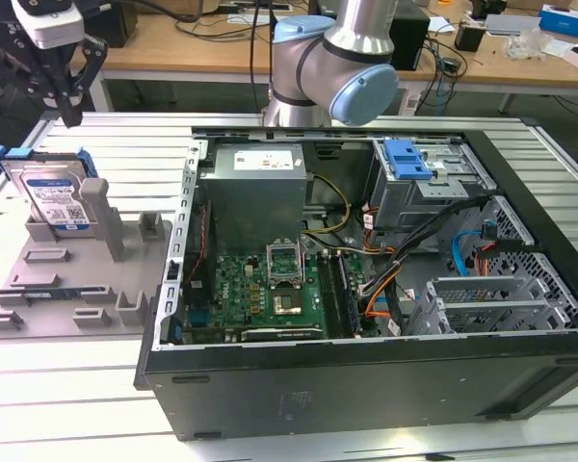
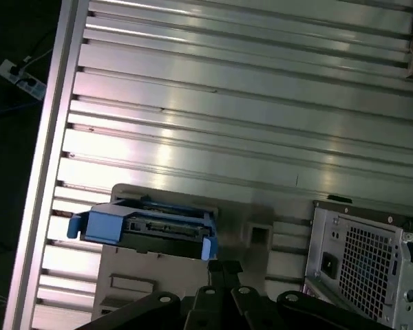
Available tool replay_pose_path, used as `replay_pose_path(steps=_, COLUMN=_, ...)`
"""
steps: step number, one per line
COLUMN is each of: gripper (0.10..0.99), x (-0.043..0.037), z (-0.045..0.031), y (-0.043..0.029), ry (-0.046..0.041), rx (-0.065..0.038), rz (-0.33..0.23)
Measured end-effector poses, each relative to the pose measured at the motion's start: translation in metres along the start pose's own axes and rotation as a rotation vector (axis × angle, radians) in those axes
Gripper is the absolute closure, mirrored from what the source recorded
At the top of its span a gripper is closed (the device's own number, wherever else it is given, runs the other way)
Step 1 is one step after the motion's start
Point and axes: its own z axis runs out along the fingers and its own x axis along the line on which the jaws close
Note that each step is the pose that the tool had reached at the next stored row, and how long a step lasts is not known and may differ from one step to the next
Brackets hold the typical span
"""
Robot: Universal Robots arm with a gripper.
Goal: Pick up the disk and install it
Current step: 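Pick up the disk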
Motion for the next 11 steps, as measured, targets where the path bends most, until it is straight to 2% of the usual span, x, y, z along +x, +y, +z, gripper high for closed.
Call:
replay_pose_path(steps=4, gripper=0.973, x=0.0, z=0.0009, y=0.0, ry=0.0032, rx=0.0, rz=-0.079)
replay_pose_path(steps=6, gripper=0.851, x=0.0, z=0.0015, y=-0.0001, ry=0.0053, rx=-0.001, rz=-0.128)
replay_pose_path(steps=7, gripper=0.851, x=0.0, z=0.0017, y=-0.0001, ry=0.006, rx=-0.001, rz=-0.147)
replay_pose_path(steps=11, gripper=0.604, x=0.0, z=0.0029, y=-0.0001, ry=0.0101, rx=-0.001, rz=-0.245)
